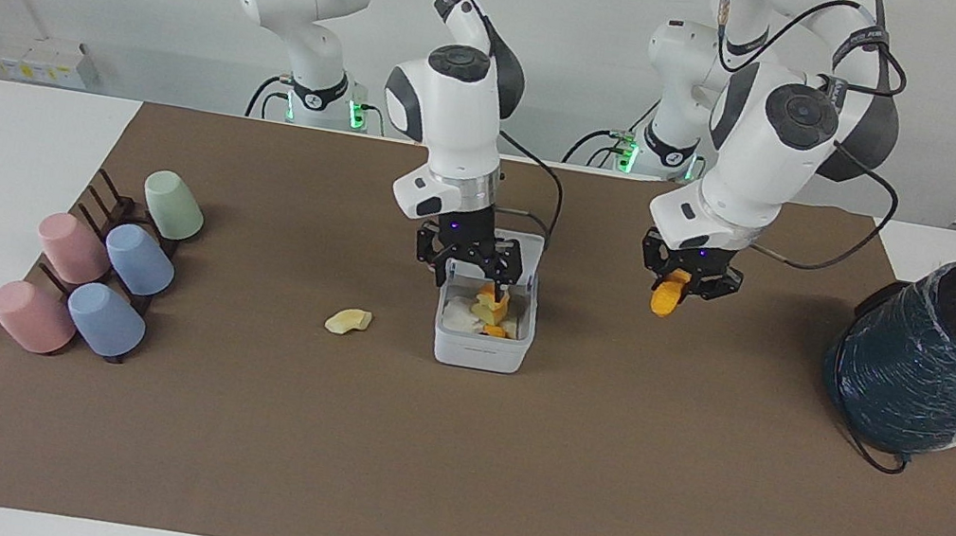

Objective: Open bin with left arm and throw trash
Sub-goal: 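Drop the carrot with the left gripper while the right gripper grasps the scrap, then retract the left gripper while the right gripper carries the scrap to the bin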

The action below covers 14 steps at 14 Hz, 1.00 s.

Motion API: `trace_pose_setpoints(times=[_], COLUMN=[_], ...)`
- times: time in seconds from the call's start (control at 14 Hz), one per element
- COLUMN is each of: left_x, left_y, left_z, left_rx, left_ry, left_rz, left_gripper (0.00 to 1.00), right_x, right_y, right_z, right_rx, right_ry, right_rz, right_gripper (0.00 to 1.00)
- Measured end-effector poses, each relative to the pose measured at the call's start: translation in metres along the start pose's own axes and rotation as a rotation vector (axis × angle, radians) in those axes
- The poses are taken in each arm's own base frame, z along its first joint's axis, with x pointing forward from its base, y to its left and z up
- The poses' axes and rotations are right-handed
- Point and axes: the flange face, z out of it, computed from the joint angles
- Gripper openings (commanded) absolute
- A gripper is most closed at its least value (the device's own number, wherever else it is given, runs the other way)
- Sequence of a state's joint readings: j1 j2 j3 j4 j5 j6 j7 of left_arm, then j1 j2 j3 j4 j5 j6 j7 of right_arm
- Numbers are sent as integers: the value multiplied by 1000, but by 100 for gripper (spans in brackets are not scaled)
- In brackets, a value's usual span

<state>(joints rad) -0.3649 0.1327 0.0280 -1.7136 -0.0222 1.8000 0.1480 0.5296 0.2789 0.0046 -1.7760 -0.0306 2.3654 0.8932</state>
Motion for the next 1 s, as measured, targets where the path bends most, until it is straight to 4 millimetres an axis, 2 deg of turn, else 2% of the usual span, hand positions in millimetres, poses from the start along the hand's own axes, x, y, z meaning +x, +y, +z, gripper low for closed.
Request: trace_pose_setpoints(times=[0.14,0.29,0.43,0.79,1.0], left_x=[9,21,32,48,58], left_y=[26,56,87,141,176], left_z=[-5,-12,-13,-6,24], left_rx=[-17,-46,-73,-157,-169], left_ry=[29,96,161,252,246], left_rz=[-64,-157,-263,-415,-444], left_gripper=[0,0,0,0,0], right_x=[26,52,66,66,56], right_y=[26,60,95,154,180], right_z=[2,9,23,58,81], right_rx=[-22,-50,-86,-156,-159], right_ry=[5,3,-18,-88,-91], right_rz=[21,16,-16,-32,-43], right_gripper=[100,100,100,100,100])
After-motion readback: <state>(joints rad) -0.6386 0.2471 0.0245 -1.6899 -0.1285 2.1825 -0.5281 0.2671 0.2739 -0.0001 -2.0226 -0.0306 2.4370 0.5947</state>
